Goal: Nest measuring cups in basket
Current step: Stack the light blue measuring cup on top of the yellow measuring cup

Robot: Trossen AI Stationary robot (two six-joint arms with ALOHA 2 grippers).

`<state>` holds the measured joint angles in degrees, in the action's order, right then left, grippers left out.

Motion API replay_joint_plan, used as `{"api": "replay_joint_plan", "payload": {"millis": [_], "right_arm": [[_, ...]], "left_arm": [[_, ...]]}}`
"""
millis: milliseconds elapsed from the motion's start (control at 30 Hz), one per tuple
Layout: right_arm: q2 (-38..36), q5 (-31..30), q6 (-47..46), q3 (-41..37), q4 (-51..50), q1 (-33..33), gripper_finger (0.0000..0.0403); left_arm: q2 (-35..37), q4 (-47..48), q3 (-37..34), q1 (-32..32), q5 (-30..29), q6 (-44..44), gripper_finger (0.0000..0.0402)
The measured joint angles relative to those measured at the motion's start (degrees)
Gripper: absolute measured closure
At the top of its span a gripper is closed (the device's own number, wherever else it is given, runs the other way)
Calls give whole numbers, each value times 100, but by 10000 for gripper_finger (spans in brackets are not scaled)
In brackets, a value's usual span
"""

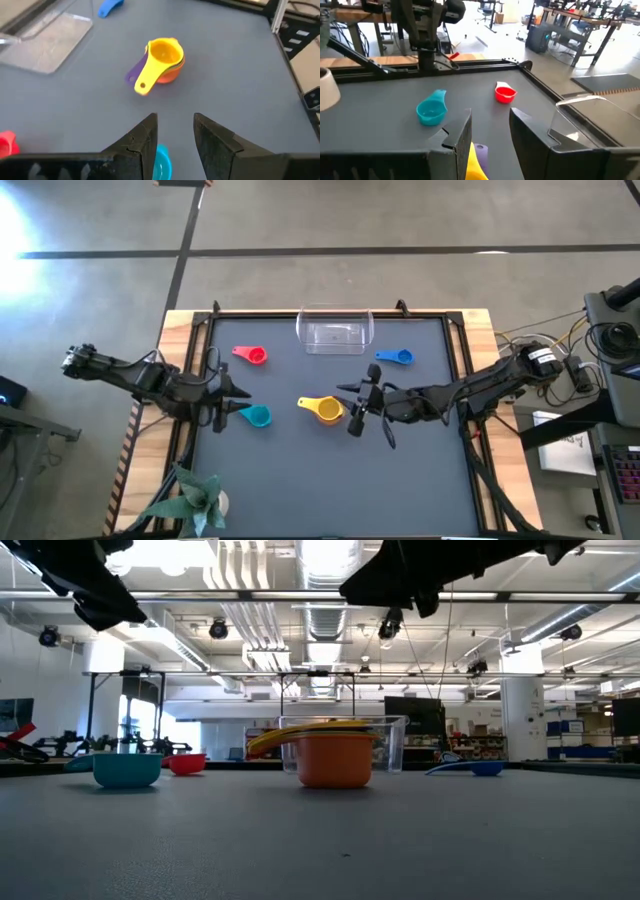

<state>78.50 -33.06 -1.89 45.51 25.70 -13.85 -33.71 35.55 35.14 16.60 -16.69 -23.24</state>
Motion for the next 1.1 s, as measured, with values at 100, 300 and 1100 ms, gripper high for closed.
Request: {"api": "replay_joint_plan", "payload": {"millis": [100, 300, 1100], "right_arm": [[37, 1, 87, -8, 0, 9, 281], [37, -2, 191, -11, 6, 27, 282], [-17, 503, 478, -11, 39, 87, 284]], "left_arm": [[-9, 172, 0, 0, 4, -119, 293], [-55, 263, 7, -9, 7, -177, 293], [-755, 1082, 345, -20, 79, -324, 254]]}}
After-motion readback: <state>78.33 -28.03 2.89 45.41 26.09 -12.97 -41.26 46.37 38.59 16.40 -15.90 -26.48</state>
